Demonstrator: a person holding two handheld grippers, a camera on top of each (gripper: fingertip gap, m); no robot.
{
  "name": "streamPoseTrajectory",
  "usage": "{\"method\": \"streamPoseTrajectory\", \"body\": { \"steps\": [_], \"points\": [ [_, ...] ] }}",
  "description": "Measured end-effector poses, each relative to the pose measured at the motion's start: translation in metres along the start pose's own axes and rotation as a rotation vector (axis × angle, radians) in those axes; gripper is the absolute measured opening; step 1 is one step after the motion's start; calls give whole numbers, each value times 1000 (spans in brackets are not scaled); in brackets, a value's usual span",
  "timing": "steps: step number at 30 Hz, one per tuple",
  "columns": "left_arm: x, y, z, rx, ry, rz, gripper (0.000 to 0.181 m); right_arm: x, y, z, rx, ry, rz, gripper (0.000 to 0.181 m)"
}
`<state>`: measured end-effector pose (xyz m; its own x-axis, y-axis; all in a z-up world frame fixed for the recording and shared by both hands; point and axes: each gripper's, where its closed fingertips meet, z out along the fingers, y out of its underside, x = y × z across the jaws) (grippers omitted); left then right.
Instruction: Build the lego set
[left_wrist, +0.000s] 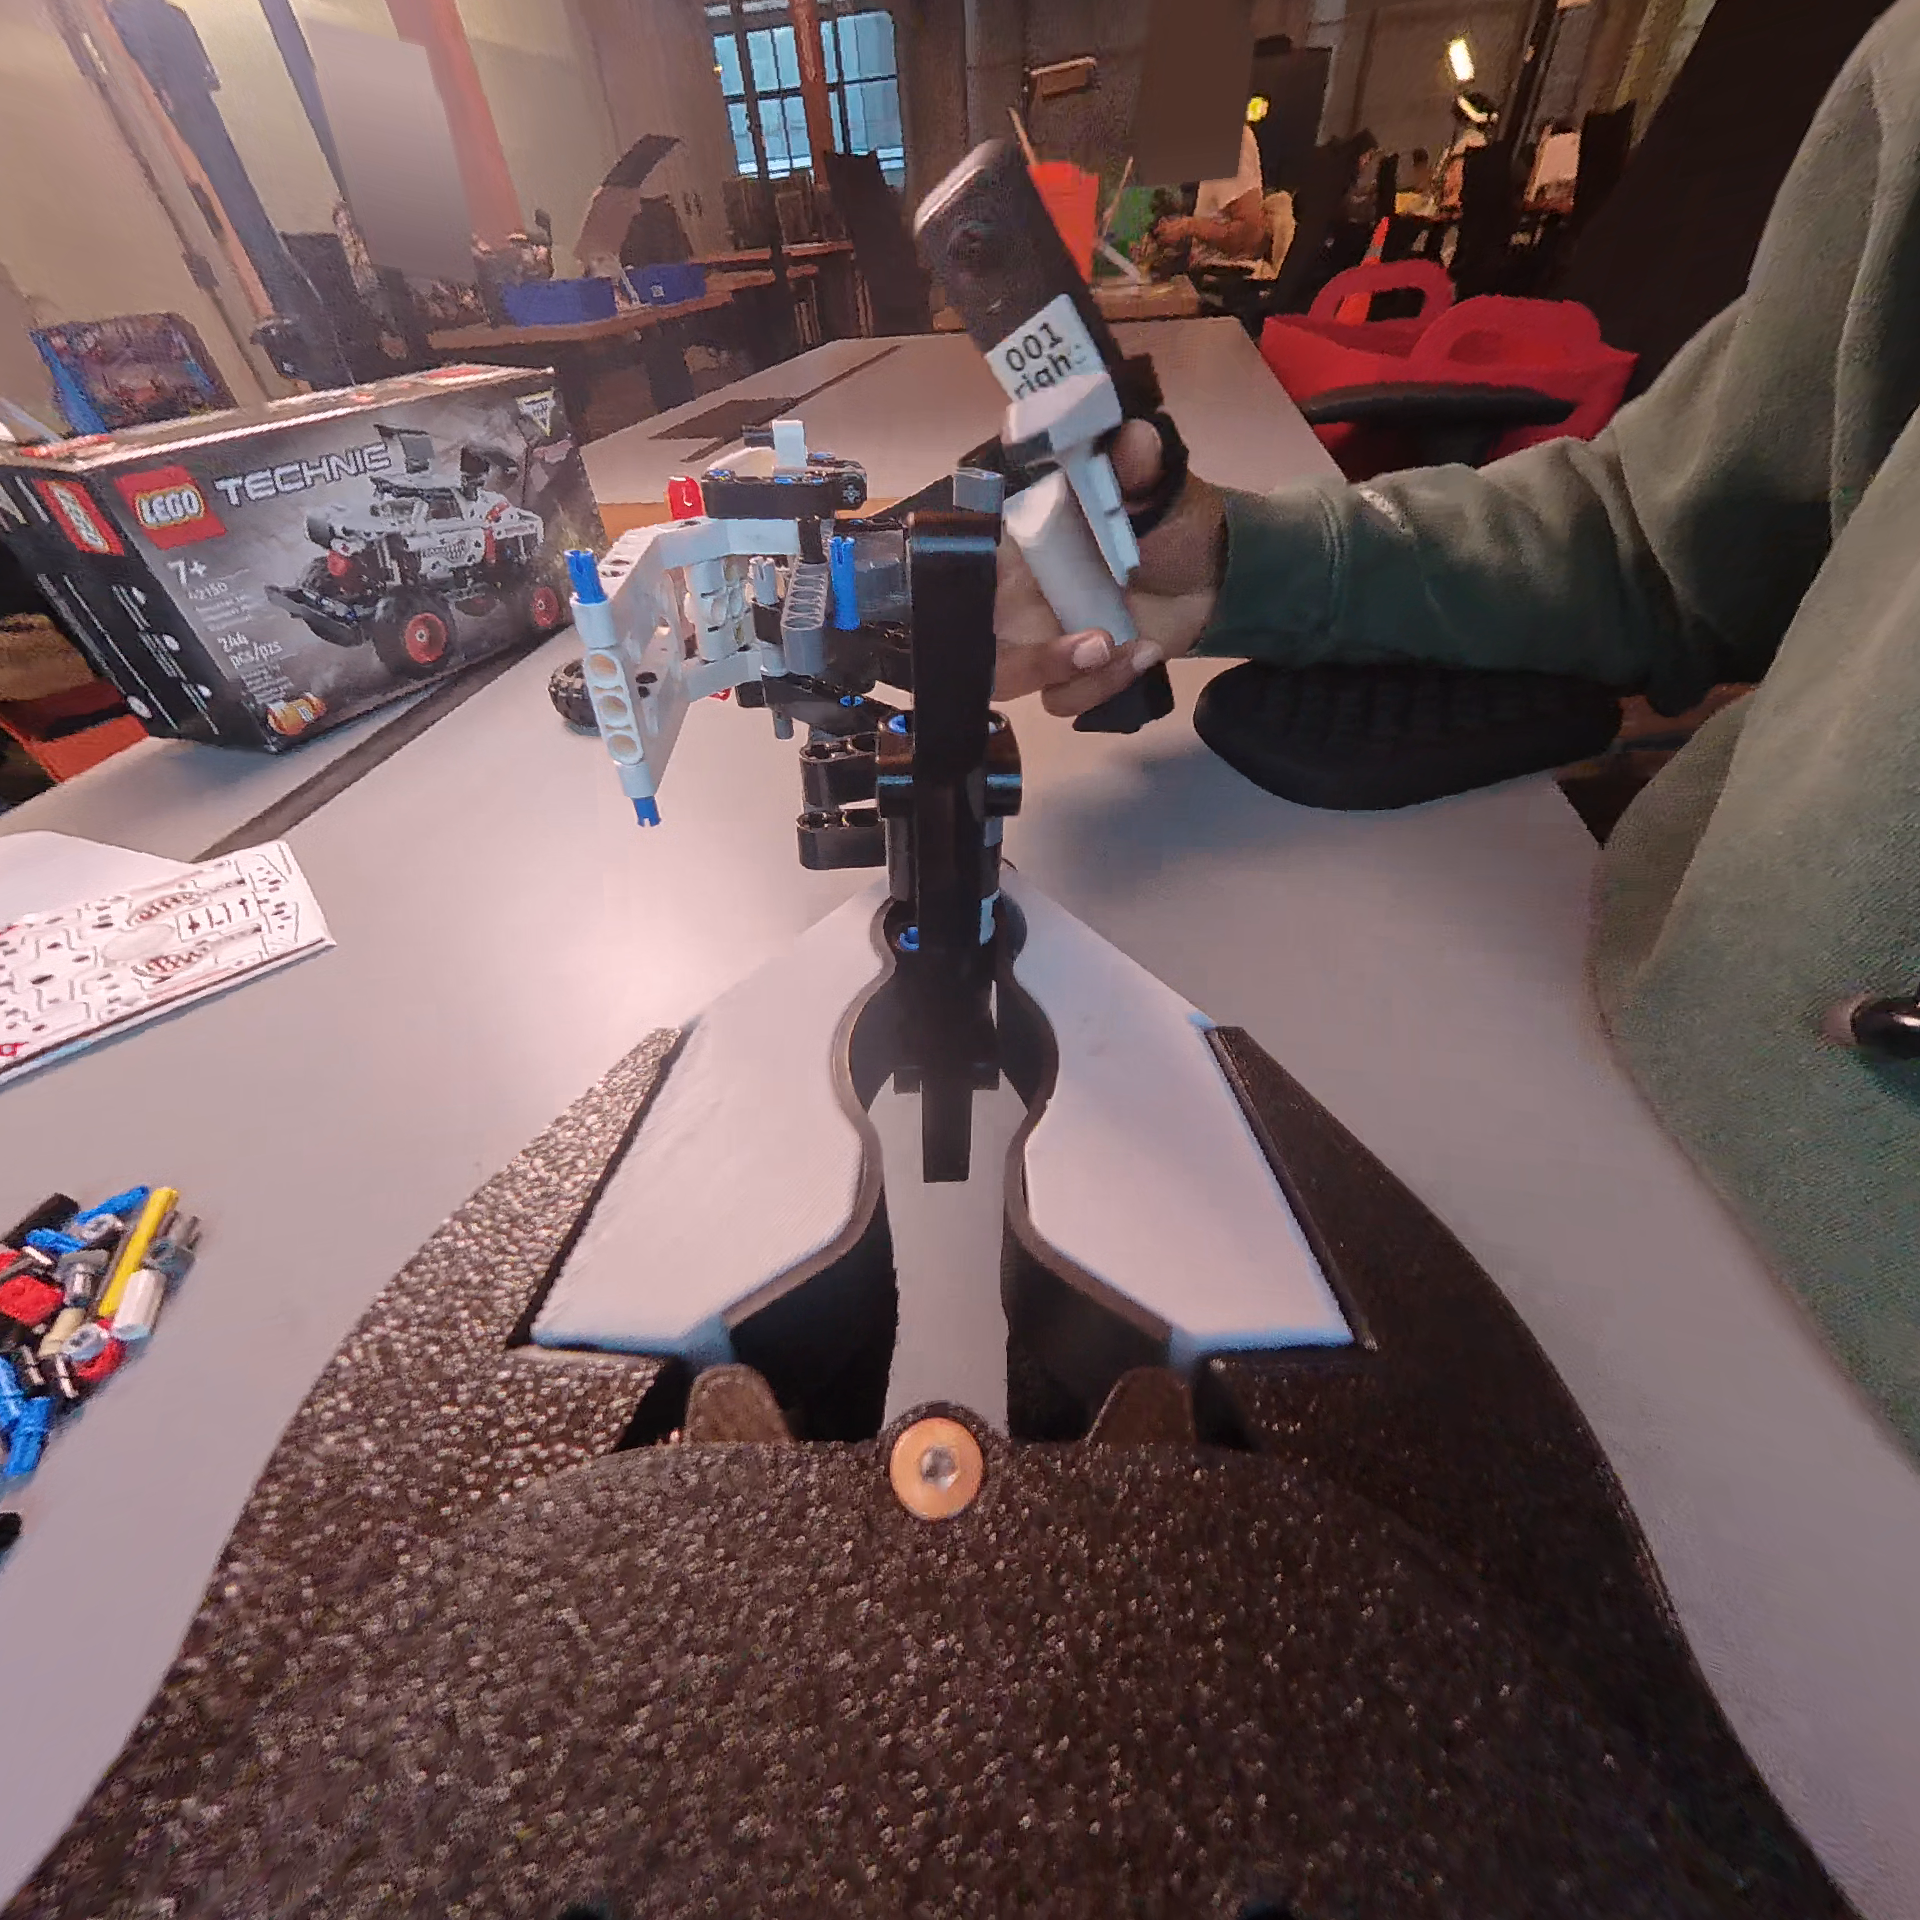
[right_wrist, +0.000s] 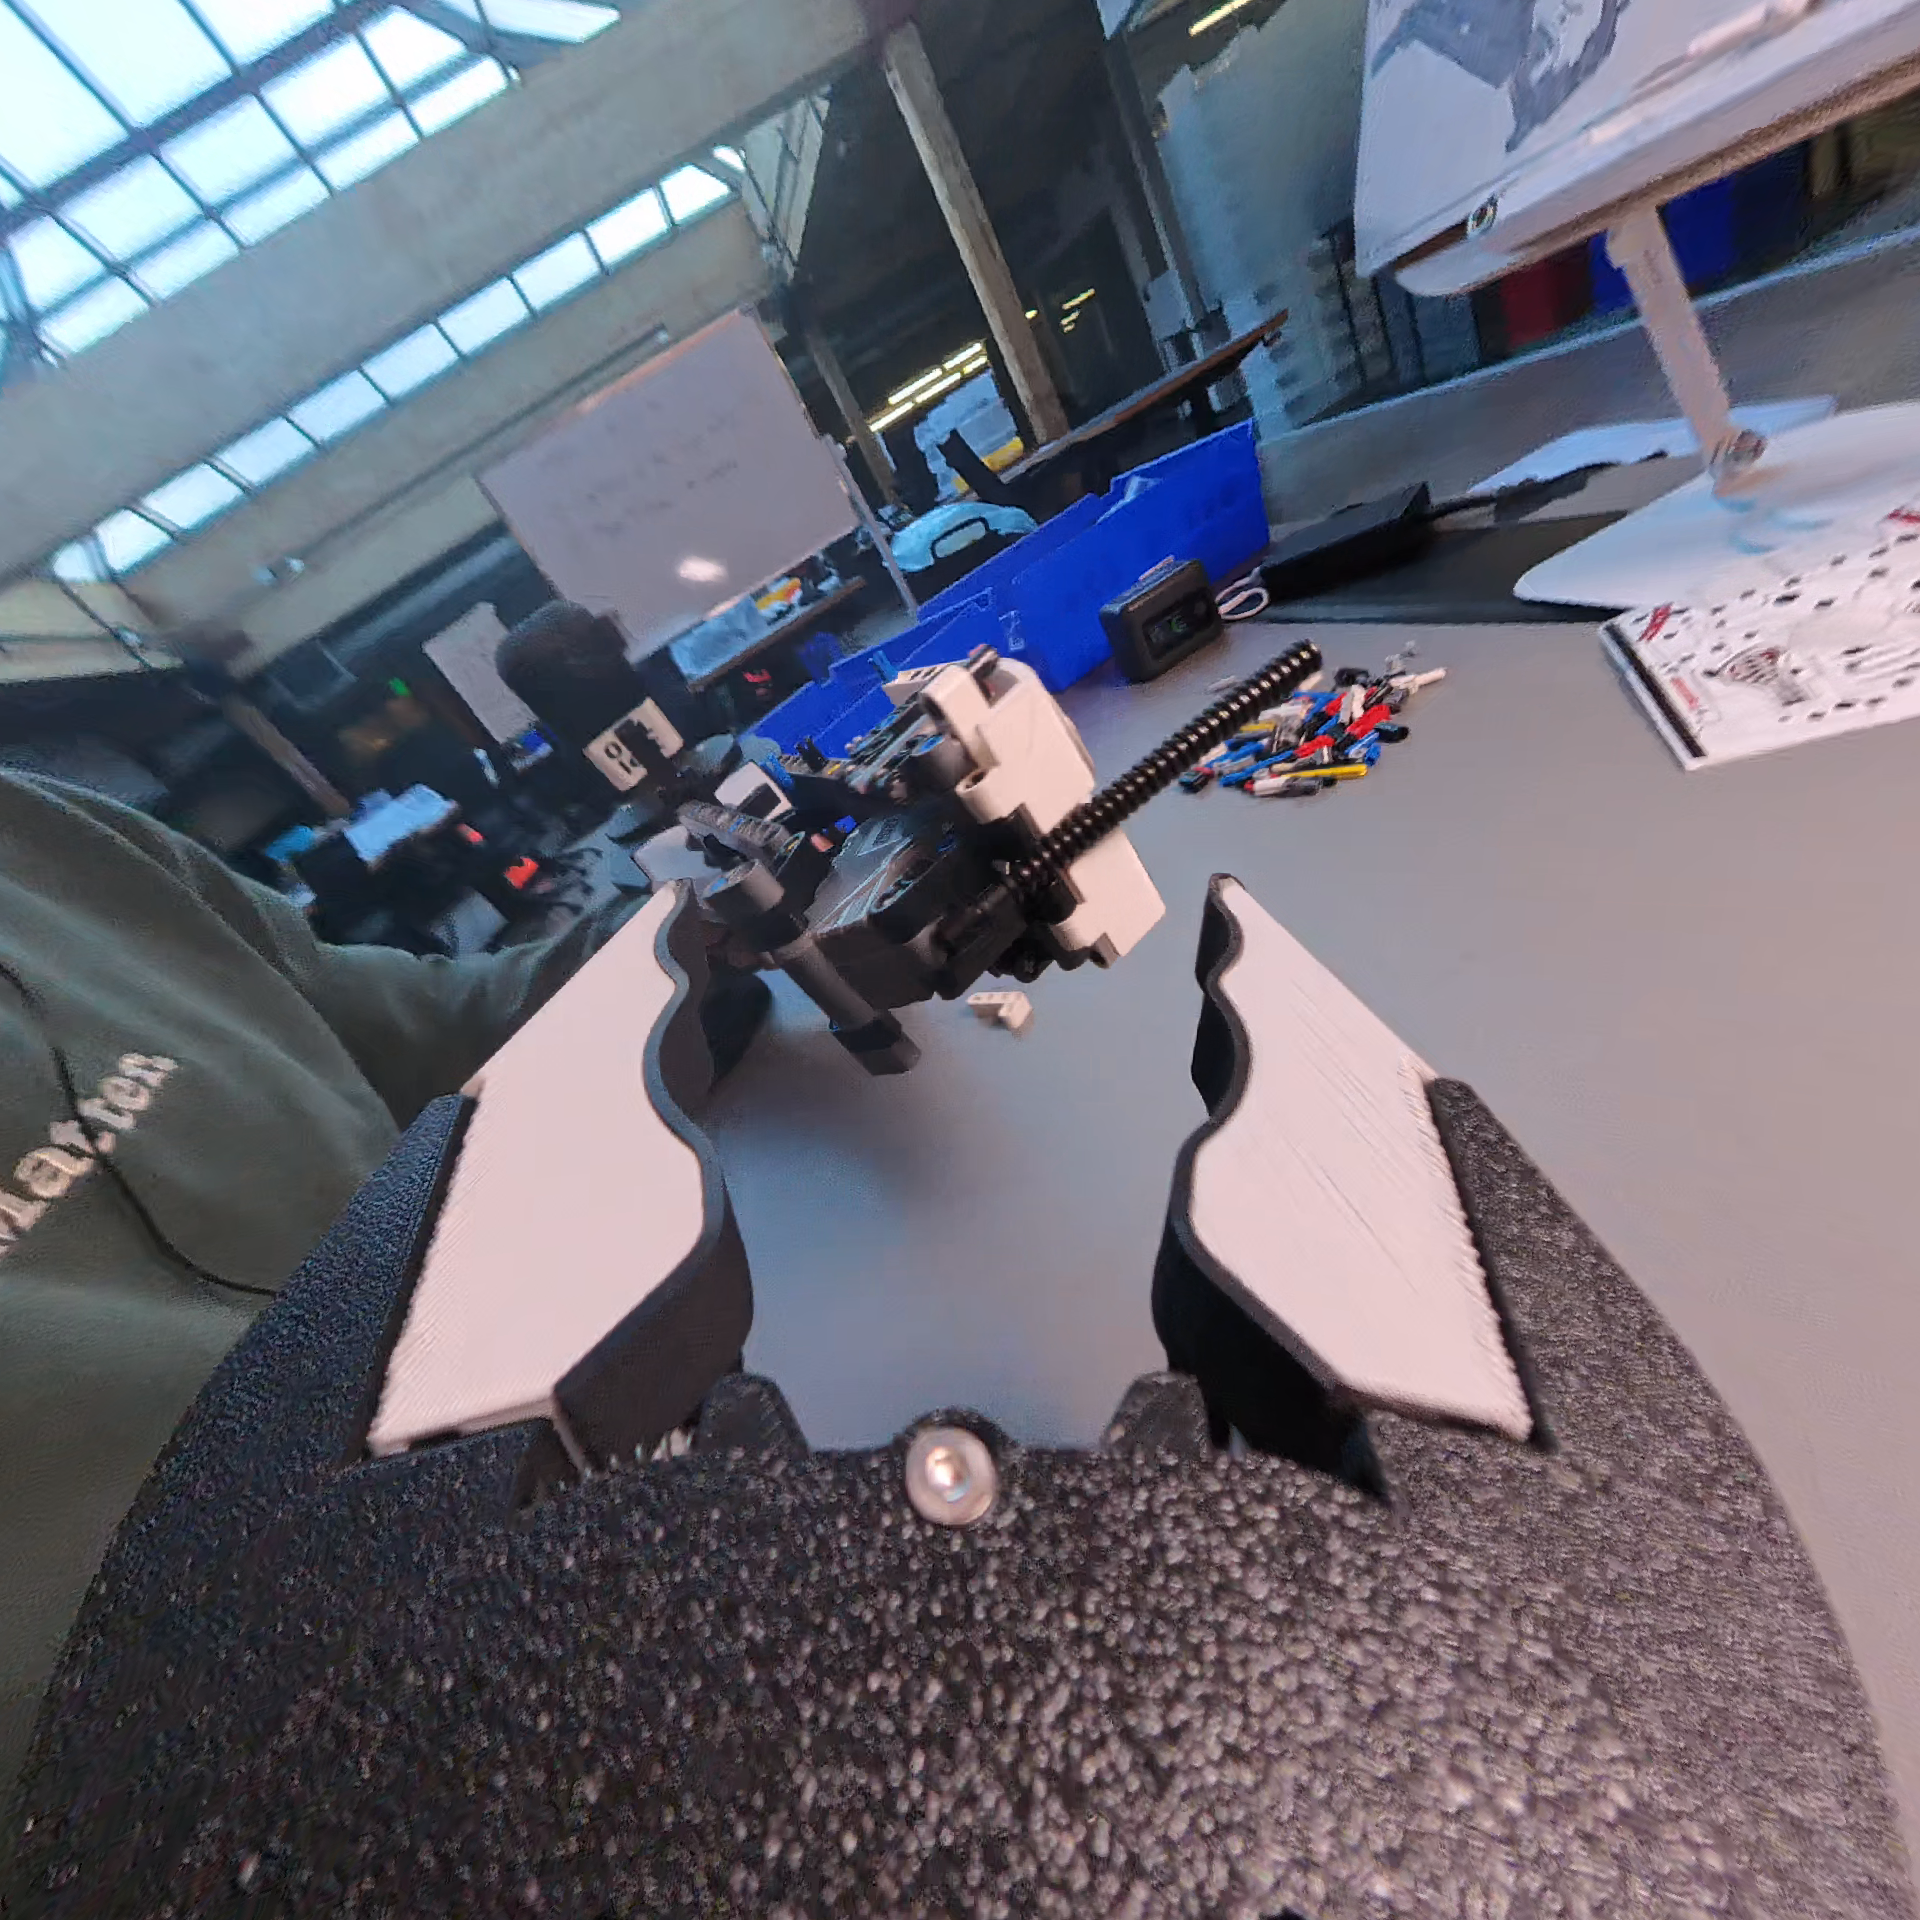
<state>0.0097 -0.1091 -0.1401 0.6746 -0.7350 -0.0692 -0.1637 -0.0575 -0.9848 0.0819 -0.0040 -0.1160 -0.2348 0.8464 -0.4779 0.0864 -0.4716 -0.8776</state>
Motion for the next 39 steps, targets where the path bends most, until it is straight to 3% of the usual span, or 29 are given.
{"method": "streamPoseTrajectory", "body": {
  "steps": [5,10,14,20,24,33,39],
  "points": [
    [7,7,6,-55,-40,230,10,-10,20,9,-81,-126,278,94],
    [8,9,9,-88,-82,339,12,-14,40,19,-146,-168,363,65],
    [-5,6,6,-67,-131,246,22,-19,32,20,-105,-167,214,61],
    [-13,1,8,11,-73,-114,66,-27,-2,11,92,-165,55,47],
    [-11,-2,8,48,-8,-268,66,-36,-7,7,137,-157,-72,47],
    [-2,-4,9,47,12,-199,69,-48,-13,4,183,-197,-132,47],
    [-9,-4,5,44,-17,-205,71,-40,-15,4,176,-172,-54,47]
  ]
}}
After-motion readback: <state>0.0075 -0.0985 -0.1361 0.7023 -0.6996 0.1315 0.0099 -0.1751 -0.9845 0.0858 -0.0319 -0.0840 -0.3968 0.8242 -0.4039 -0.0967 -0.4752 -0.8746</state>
